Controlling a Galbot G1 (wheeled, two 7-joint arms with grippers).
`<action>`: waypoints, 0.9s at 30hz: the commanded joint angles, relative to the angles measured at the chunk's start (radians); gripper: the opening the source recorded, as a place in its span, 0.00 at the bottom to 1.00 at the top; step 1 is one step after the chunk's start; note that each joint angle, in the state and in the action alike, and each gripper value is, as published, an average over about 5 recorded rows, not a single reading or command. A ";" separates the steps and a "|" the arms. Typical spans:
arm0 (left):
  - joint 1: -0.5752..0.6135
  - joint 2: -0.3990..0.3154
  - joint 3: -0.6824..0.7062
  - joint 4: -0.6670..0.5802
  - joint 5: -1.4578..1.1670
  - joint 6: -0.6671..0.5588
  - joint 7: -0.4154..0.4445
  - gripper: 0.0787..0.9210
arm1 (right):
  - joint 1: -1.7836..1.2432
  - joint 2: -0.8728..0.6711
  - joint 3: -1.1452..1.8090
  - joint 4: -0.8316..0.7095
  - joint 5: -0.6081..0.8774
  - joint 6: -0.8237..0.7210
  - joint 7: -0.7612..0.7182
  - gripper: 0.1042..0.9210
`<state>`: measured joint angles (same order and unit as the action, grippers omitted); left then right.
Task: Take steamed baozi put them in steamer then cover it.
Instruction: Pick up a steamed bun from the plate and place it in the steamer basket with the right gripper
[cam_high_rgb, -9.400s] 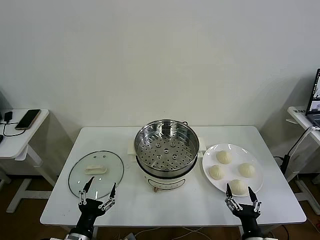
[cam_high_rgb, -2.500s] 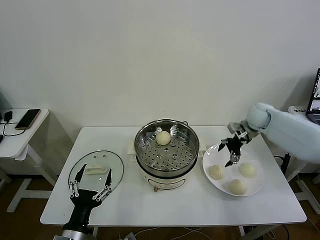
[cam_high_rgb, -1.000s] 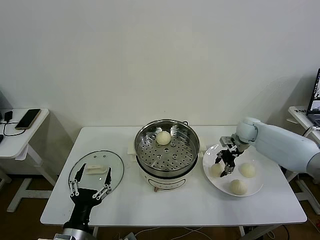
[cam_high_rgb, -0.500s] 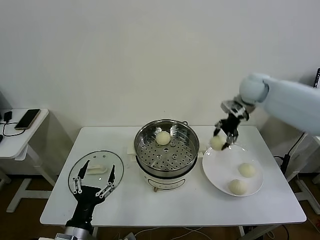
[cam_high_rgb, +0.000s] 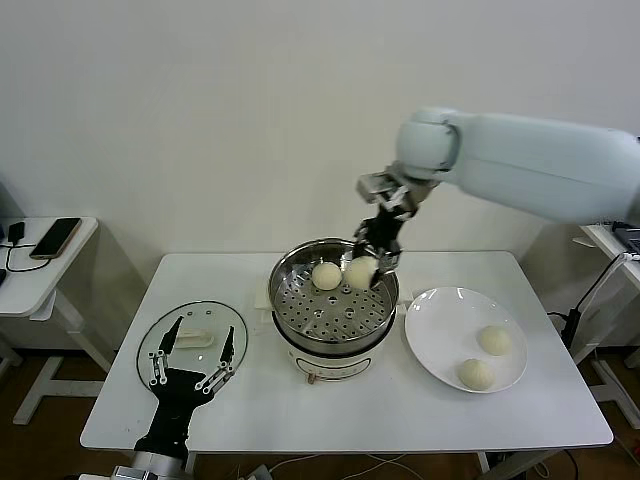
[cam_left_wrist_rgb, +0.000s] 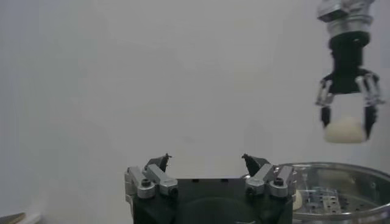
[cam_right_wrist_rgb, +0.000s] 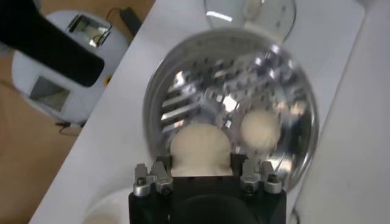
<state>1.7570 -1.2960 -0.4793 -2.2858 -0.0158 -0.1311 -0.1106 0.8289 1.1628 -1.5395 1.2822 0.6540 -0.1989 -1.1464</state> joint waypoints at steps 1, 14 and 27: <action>-0.003 -0.001 -0.001 0.002 0.000 0.000 -0.001 0.88 | -0.092 0.224 -0.035 -0.134 0.050 -0.064 0.101 0.66; -0.012 0.004 -0.012 0.015 -0.007 -0.002 -0.006 0.88 | -0.207 0.365 -0.043 -0.304 0.015 -0.055 0.114 0.66; -0.014 0.003 -0.018 0.016 -0.011 -0.001 -0.007 0.88 | -0.239 0.355 -0.041 -0.312 -0.005 -0.054 0.138 0.78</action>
<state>1.7428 -1.2914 -0.4966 -2.2704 -0.0271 -0.1328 -0.1175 0.6161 1.4881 -1.5787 1.0032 0.6526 -0.2474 -1.0270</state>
